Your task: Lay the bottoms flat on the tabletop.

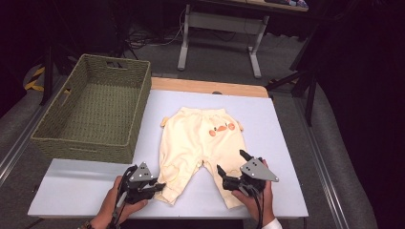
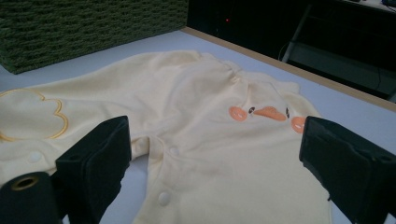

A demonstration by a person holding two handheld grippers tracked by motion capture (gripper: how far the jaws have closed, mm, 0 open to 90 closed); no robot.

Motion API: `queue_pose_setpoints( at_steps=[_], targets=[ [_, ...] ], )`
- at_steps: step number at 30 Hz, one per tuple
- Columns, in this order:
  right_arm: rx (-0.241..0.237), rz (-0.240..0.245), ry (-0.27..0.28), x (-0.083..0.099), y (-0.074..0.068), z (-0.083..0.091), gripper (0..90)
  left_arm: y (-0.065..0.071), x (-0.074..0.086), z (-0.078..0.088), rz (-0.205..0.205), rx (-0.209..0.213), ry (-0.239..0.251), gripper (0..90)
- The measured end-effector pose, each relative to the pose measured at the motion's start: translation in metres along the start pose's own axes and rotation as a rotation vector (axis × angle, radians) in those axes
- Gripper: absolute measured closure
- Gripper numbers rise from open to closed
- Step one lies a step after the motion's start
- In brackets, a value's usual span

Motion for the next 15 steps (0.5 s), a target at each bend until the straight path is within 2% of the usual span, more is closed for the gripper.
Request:
queue_pose_setpoints(
  at_steps=[7, 11, 15],
  targets=[
    [-0.016, 0.005, 0.021, -0.014, -0.004, -0.011, 8.5, 0.000, 0.000, 0.000, -0.001, 0.000, 0.000, 74.2],
    [-0.031, 0.012, 0.006, -0.020, -0.007, -0.024, 8.3, 0.000, 0.000, 0.000, 0.002, 0.005, 0.001, 74.2],
    [-0.057, -0.005, -0.010, -0.027, -0.011, -0.040, 9.8, 0.000, 0.000, 0.000, 0.003, 0.004, 0.002, 74.2]
  ],
)
Point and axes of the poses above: each handheld gripper's, and its own axes: z roughly backward along the jaws, x roughly out of its underside, y roughly to its right, the point moved 10 cm from there along -z, roughly forward along the jaws, and after that the axes turned 5 degrees about y, right-handed, at the moved point
